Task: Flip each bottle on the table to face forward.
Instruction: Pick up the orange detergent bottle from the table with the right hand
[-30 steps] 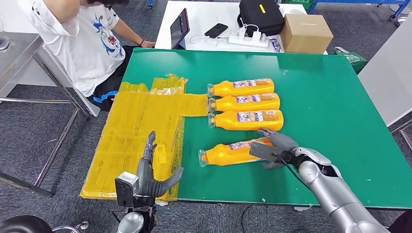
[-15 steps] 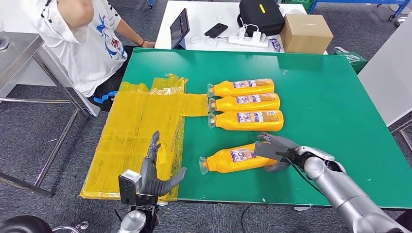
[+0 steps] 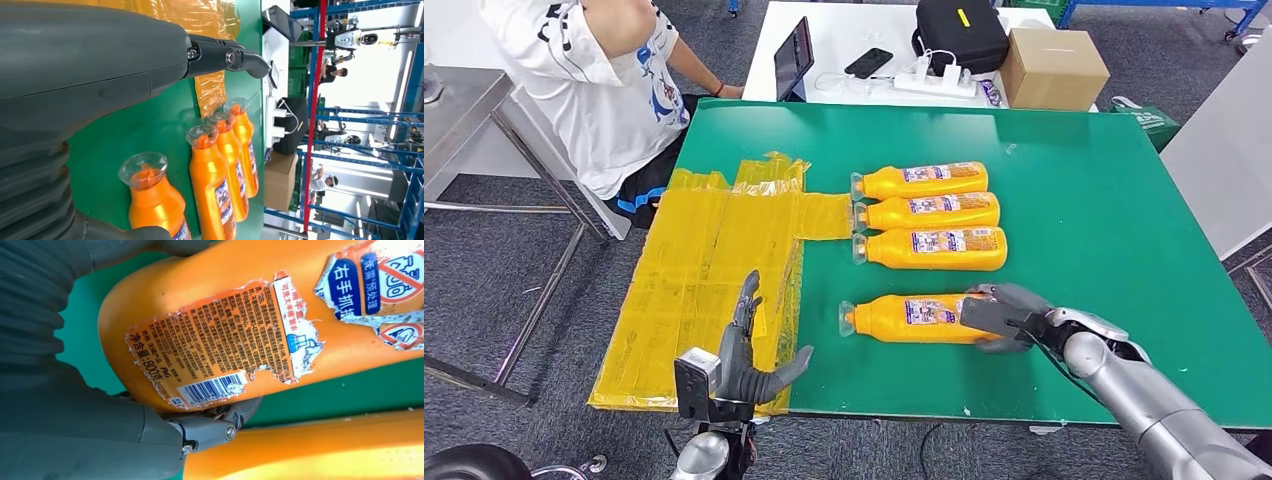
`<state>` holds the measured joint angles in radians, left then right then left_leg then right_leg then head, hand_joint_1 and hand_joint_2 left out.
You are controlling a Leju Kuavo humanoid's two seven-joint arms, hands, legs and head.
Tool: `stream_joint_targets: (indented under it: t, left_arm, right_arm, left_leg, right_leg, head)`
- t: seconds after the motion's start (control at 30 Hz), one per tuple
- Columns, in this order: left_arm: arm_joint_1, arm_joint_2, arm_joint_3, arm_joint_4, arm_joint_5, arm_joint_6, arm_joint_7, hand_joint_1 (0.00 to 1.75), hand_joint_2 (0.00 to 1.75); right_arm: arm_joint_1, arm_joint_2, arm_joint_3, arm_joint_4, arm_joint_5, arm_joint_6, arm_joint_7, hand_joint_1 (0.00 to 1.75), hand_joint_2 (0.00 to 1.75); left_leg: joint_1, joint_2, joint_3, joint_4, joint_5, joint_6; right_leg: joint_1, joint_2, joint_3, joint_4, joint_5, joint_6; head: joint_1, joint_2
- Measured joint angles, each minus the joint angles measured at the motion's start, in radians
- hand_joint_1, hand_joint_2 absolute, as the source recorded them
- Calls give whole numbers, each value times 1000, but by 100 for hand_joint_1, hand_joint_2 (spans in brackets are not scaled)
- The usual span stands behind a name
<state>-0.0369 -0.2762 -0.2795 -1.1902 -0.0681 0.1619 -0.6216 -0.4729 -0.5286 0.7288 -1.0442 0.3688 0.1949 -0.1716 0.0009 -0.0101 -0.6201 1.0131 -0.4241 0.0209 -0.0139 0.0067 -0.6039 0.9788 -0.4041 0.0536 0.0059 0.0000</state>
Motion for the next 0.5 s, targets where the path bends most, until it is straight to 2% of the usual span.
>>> stream_joint_targets:
  t: [0.2, 0.3, 0.37, 0.5]
  left_arm:
    - [4, 0, 0, 0, 0, -3, 6, 0, 175]
    - [10, 0, 1, -1, 6, -5, 7, 0, 175]
    - [15, 0, 3, -7, 18, 2, 6, 0, 175]
    - [31, -1, 10, -35, 61, 31, -2, 0, 175]
  right_arm:
    - [90, 51, -83, -51, 85, -108, -39, 175, 175]
    - [142, 97, -144, -84, 102, -157, -90, 175, 175]
    - [185, 151, -203, -121, 102, -219, -146, 175, 175]
    - [272, 295, -341, -254, 56, -376, -274, 175, 175]
  left_leg:
    - [0, 1, 1, 0, 0, 0]
    - [1, 0, 0, 0, 0, 0]
    - [1, 1, 0, 0, 0, 0]
    - [1, 0, 0, 0, 0, 0]
  right_leg:
    - [0, 0, 0, 0, 0, 0]
    - [0, 0, 0, 0, 0, 0]
    - [1, 0, 0, 1, 0, 0]
    - [1, 0, -1, 1, -1, 0]
  head:
    - [0, 0]
    - [0, 0]
    - [0, 0]
    - [0, 0]
